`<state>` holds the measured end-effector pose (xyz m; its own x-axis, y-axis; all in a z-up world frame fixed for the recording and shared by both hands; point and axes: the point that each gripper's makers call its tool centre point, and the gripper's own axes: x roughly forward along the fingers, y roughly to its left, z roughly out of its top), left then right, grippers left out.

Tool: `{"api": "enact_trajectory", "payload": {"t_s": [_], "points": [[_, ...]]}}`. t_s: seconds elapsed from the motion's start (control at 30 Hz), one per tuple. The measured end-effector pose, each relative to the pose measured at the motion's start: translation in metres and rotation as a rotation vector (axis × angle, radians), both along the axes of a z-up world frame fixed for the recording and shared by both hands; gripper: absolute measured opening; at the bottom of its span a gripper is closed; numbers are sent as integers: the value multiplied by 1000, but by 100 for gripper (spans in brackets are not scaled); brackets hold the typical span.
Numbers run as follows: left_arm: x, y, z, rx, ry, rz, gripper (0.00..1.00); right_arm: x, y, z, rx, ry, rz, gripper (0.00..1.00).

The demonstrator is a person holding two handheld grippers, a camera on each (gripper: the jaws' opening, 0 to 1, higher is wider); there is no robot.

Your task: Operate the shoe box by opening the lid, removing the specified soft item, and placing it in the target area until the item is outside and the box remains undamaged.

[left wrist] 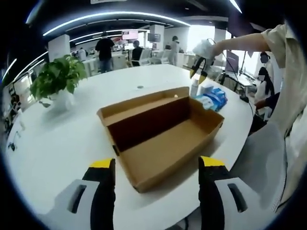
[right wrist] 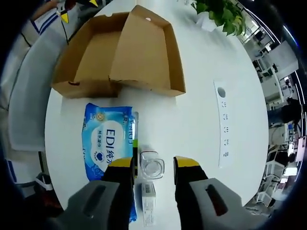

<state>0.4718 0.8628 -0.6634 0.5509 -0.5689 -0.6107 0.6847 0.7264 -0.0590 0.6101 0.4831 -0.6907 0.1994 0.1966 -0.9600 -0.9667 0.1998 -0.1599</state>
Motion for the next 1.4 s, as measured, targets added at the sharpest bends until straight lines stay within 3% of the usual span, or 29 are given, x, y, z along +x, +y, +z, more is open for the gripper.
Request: {"api": "enact_trajectory", "payload": {"t_s": [0.23, 0.5, 0.8, 1.1, 1.33, 1.4], "points": [[3, 5, -6, 20, 6, 35, 51, 13, 25, 18, 145, -58, -125, 29], [7, 13, -19, 50, 24, 112, 41, 18, 47, 25, 246, -55, -252, 29], [8, 21, -36, 50, 72, 172, 34, 27, 64, 16, 292, -48, -380, 27], [17, 36, -41, 11, 114, 297, 26, 40, 75, 7, 324, -56, -497, 24], [21, 42, -51, -17, 185, 367, 15, 48, 81, -2, 364, -42, -610, 25], [23, 41, -54, -24, 200, 380, 15, 50, 83, -6, 366, -42, -620, 25]]}}
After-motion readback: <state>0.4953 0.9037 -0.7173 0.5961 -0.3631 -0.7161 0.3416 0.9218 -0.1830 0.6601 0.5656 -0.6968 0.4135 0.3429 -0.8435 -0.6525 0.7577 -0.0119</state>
